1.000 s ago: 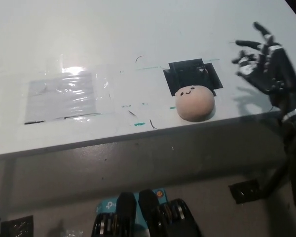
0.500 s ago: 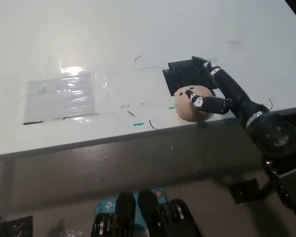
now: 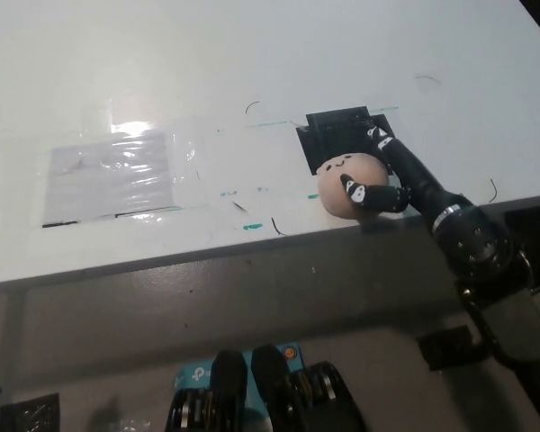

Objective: The robot uses its right hand to grab and squeeze a pink dumpling toy kept on the black mask on the desk

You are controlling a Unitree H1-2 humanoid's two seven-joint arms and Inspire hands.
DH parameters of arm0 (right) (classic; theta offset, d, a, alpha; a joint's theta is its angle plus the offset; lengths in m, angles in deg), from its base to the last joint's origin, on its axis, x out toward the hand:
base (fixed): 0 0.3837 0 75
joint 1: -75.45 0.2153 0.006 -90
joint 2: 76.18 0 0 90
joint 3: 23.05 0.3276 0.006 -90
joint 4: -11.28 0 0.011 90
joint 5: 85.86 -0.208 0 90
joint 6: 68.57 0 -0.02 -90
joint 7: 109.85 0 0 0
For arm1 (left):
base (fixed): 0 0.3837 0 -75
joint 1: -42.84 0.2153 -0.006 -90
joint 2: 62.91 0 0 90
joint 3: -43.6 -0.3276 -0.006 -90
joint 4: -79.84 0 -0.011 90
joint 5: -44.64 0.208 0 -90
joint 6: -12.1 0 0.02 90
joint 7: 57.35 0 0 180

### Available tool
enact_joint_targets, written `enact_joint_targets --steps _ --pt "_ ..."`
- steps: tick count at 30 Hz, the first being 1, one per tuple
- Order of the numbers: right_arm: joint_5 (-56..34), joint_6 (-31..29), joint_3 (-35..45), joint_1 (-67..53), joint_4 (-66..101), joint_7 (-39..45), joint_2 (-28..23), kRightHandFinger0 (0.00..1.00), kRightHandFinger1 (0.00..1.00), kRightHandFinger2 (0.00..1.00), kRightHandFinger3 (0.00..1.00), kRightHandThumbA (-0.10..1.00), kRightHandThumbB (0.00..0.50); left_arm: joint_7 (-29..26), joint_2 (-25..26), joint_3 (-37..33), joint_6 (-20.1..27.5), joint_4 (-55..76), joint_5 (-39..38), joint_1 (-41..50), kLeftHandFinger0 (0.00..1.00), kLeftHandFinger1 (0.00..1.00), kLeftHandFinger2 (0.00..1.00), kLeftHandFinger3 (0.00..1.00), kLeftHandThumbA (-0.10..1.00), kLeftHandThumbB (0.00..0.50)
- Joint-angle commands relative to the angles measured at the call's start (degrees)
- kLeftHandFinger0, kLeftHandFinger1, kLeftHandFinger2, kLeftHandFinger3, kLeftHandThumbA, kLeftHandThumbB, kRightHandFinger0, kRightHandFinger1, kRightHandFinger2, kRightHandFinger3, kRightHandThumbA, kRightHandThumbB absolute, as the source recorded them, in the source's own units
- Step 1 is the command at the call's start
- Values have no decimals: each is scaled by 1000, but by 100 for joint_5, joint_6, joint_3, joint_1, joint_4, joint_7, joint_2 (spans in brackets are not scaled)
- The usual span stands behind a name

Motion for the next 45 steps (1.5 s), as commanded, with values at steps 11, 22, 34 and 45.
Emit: enact_joint_targets --steps 11,22,34,45 --pt "229 -1110 -36 526 -1025 -18 523 1000 1000 1000 1000 430 457 133 304 -43 79 147 11 -298 0 1 55 62 1000 500" --pt "483 -1274 -422 370 -1172 221 625 1000 1000 1000 1000 435 450 100 392 -79 43 197 51 -457 0 0 56 70 1000 500" --pt "2343 -199 -2248 656 -213 1042 -385 225 431 895 1000 147 245 103 380 -66 81 268 28 -451 0 1 73 88 1000 500" --pt "3189 -1027 -2218 313 -660 -1100 -248 0 172 541 28 -100 0 86 365 -59 63 293 20 -444 0 0 68 108 1000 500"
